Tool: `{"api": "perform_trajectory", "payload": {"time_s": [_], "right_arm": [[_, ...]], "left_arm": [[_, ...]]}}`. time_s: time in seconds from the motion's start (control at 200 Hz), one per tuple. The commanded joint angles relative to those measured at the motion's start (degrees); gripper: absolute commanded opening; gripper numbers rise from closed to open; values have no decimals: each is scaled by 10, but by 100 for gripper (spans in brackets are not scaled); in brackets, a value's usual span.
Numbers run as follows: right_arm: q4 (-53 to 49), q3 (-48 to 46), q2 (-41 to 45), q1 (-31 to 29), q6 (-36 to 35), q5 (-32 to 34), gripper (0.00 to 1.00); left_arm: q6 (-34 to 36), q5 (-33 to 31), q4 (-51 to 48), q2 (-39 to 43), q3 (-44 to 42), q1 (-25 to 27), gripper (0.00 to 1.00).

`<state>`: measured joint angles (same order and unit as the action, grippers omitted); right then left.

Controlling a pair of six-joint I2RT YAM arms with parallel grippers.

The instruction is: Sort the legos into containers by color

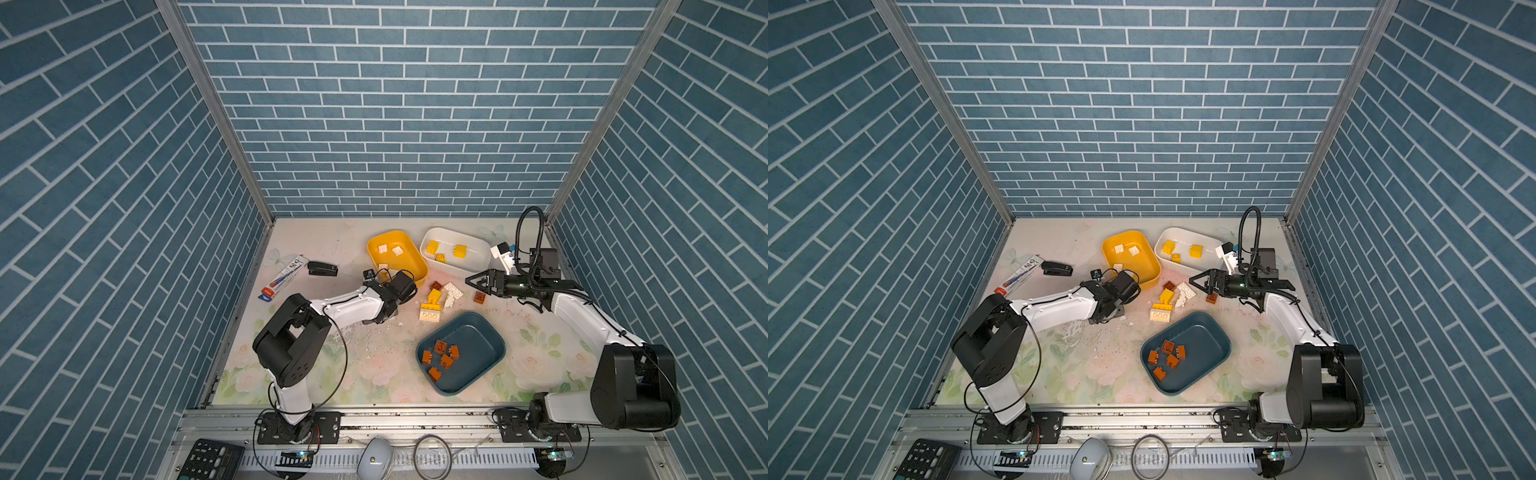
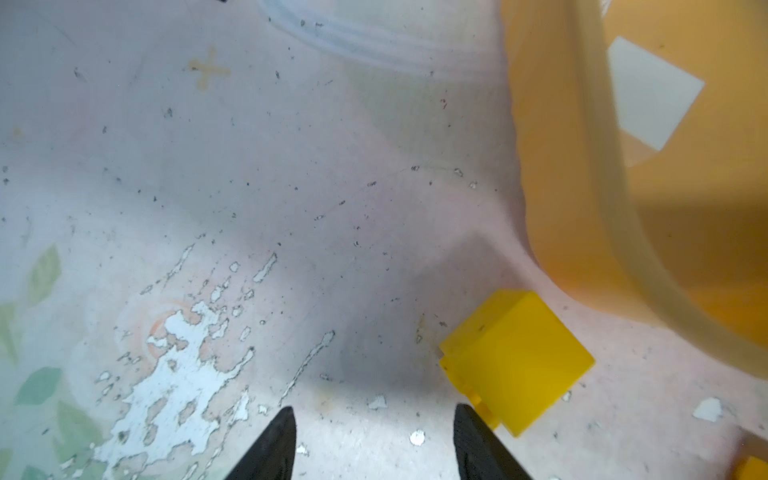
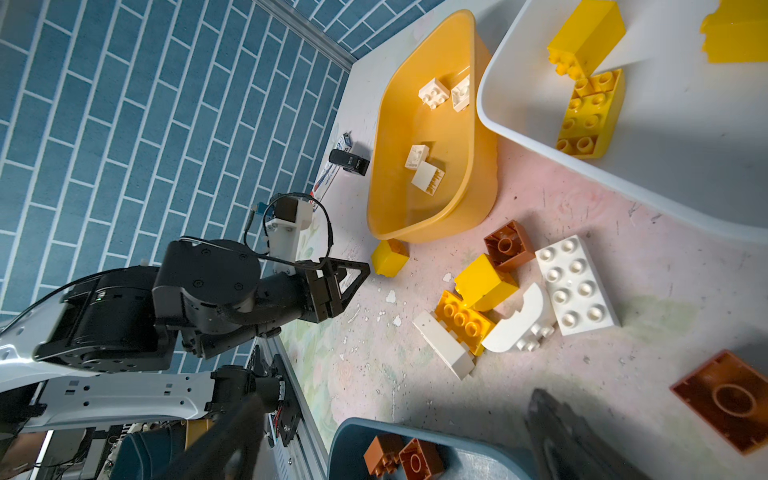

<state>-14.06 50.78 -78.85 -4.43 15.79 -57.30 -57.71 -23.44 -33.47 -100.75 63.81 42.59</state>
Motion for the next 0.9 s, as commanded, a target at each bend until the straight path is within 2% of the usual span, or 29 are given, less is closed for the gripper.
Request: {"api": "perform_trajectory", "payload": {"time_s": [0.0, 0.05, 0.135, 0.22, 0.355, 0.425, 0.62, 0.695, 0.895], "right_arm": [[10, -1, 7, 2, -14, -18, 98], [10, 0, 7, 3, -15, -18, 99], [10, -1, 5, 3, -14, -18, 99], [11, 0, 4, 3, -14, -19, 98], [6, 0, 11, 5, -15, -17, 98], [1, -2, 13, 5, -18, -16, 99], [-9, -3, 20, 7, -22, -14, 98], [-14, -2, 22, 8, -24, -13, 98], [-25, -3, 28, 11, -30, -12, 98]], "left_arm": [[45, 25, -9, 21, -2, -1, 64], [66, 40, -4, 29, -3, 0, 65], [142, 73, 18, 33, 3, 1, 68], [239, 107, 36, 31, 9, 0, 69], [405, 107, 23, 24, 20, -3, 70], [471, 129, 21, 18, 20, -12, 70], [530, 190, 43, -11, 26, -45, 71], [544, 188, 39, -30, 40, -51, 70], [540, 212, 67, -59, 49, -67, 68]]}}
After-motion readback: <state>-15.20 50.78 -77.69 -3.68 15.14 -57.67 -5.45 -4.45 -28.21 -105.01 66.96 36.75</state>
